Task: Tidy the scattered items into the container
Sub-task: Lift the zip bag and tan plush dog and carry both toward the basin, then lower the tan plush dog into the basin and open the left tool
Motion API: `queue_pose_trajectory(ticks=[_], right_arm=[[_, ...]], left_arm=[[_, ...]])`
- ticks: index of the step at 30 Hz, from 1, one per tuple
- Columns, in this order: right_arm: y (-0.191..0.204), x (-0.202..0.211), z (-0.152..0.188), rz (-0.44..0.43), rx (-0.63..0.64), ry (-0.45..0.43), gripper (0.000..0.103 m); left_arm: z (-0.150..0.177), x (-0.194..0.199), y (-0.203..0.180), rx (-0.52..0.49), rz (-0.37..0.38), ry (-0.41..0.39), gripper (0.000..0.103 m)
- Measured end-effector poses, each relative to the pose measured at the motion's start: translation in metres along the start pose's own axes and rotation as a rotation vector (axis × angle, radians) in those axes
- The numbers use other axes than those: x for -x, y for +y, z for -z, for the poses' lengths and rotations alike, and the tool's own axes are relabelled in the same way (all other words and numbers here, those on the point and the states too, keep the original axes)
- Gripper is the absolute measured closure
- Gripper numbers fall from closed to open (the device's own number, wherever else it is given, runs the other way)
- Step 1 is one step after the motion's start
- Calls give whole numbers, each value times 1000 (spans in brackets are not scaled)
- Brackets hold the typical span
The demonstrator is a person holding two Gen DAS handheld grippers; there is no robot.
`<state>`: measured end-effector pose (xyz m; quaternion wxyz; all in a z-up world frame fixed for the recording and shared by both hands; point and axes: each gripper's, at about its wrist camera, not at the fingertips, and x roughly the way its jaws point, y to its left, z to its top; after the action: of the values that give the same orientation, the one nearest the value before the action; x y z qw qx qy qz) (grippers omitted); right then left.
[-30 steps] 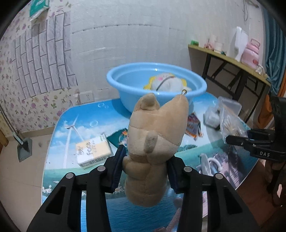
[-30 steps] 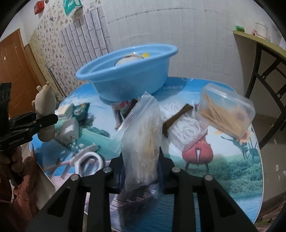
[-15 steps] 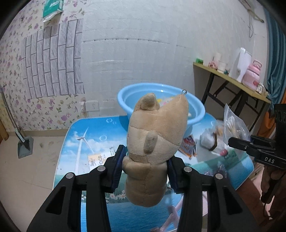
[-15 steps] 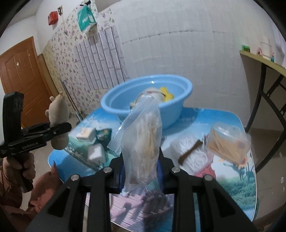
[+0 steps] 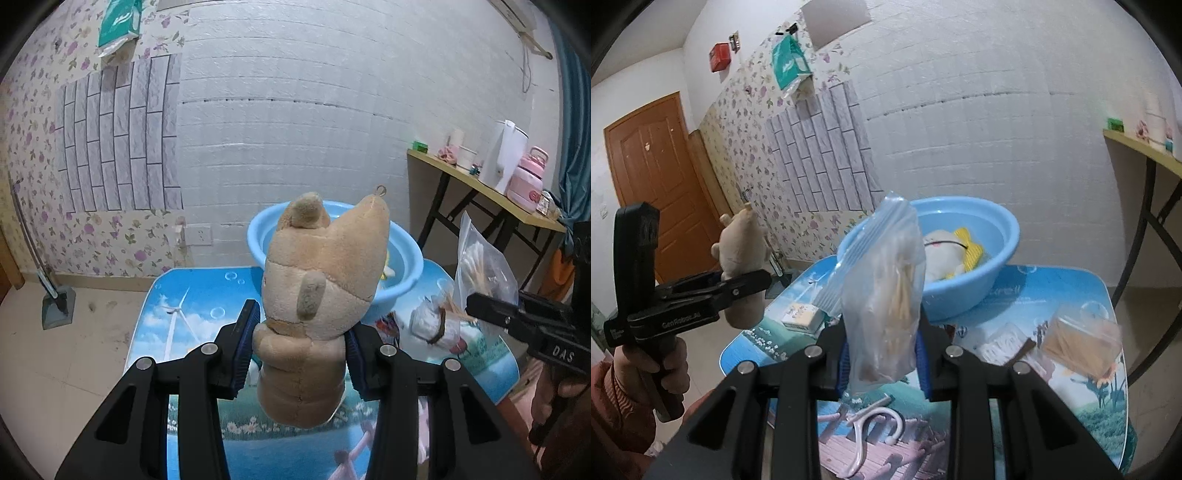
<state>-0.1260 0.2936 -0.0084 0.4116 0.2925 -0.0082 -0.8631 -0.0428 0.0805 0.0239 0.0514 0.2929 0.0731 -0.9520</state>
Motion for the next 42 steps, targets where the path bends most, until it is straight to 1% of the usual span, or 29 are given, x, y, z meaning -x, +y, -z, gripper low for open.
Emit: queue_pose_trajectory(ticks=[3, 7, 8, 12, 15, 17, 20, 22, 25, 27, 30, 32, 33, 36, 38, 42], right_arm=[[1, -5, -8, -16, -6, -2, 75], [0, -13, -19, -24, -15, -6, 75], [0, -14, -22, -28, -15, -9, 75], [0, -22, -33, -39, -18, -30, 75], [2, -29, -36, -30, -7, -40, 75], [-2, -35, -35, -60, -19, -31, 75], [-12, -35, -35, -89, -31, -41, 75], [-23, -33, -36, -98, -39, -63, 75], [-39, -33, -35, -116, -52, -92, 75], [-48, -37, -34, -143, -52, -92, 75], [-57, -44, -31, -180, -54, -83, 75], [-63, -47, -29, -213, -61, -84, 75], [-67, -47, -29, -230, -63, -89, 75], [-77, -50, -28, -261, -76, -100, 75], [-84, -53, -28, -284, -97, -100, 75], [-92, -56, -25, -286, -111, -97, 75]], left_arm=[[-9, -6, -4, 17, -27, 0, 60], [-22, -20, 2, 98, -33, 23, 60], [-26, -24, 4, 111, -45, 28, 60], [-38, -41, 0, 119, -120, 33, 60], [-44, -52, -6, 132, -133, 45, 60], [-48, -61, -9, 125, -165, 56, 60], [-52, -72, -8, 157, -183, 65, 60], [-53, -78, -8, 159, -215, 69, 60], [-56, -87, -10, 135, -285, 82, 60], [-60, -90, -14, 119, -310, 91, 60], [-68, -96, -14, 132, -343, 99, 60], [-69, -102, -17, 108, -396, 102, 60], [-70, -103, -18, 103, -408, 100, 60], [-70, -107, -17, 131, -412, 104, 60], [-69, -111, -18, 127, -415, 119, 60], [-66, -121, -20, 129, -398, 143, 60]])
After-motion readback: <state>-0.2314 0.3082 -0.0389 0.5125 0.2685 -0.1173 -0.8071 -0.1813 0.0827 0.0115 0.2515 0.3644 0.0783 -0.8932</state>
